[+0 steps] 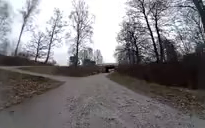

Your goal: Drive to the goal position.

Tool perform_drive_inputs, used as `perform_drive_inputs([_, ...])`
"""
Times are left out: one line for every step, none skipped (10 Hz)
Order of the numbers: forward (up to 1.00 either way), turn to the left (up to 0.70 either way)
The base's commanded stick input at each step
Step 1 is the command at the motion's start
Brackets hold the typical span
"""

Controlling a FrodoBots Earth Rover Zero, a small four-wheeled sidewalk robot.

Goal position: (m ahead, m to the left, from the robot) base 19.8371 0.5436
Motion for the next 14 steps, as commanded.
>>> perform_drive_inputs([0.7, 0.0])
perform_drive_inputs([0.7, 0.0])
perform_drive_inputs([0.7, 0.0])
perform_drive_inputs([0.7, 0.0])
perform_drive_inputs([0.7, 0.0])
perform_drive_inputs([0.7, 0.0])
perform_drive_inputs([0.7, 0.0])
perform_drive_inputs([0.7, 0.0])
perform_drive_inputs([0.7, 0.0])
perform_drive_inputs([0.7, 0.01])
perform_drive_inputs([0.7, 0.06])
perform_drive_inputs([0.7, 0.13])
perform_drive_inputs([0.7, 0.1])
perform_drive_inputs([0.7, 0.0])
